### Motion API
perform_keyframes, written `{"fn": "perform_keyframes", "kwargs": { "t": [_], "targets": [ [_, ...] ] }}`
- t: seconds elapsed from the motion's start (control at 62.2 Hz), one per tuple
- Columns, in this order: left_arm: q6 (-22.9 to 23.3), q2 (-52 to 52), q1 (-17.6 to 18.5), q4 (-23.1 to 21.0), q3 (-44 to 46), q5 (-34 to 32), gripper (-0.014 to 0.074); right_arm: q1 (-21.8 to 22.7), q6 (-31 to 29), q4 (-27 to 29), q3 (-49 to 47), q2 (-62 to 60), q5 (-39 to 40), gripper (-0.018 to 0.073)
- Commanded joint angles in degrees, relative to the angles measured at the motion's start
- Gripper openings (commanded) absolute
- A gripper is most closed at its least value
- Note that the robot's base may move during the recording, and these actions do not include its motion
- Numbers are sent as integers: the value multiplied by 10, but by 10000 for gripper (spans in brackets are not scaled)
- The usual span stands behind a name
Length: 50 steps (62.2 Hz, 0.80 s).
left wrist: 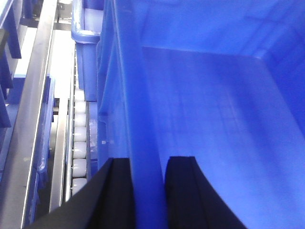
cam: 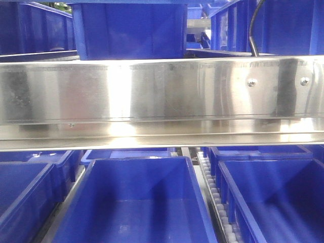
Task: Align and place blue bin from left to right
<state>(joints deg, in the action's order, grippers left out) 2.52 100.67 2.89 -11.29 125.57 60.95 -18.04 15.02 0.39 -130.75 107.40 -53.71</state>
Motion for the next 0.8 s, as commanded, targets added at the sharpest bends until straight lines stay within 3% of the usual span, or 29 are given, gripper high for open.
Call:
{"fn": "perform_keyframes", "kwargs": {
  "t": [0.0,0.788],
  "targets": [
    [-10,-14,8,-51,13,-38,-111,-8,-22,28,-6,-19,92,-153],
    [-10,-14,8,-51,13,-80,-111,-8,-22,28,-6,-19,92,-153]
  ]
}}
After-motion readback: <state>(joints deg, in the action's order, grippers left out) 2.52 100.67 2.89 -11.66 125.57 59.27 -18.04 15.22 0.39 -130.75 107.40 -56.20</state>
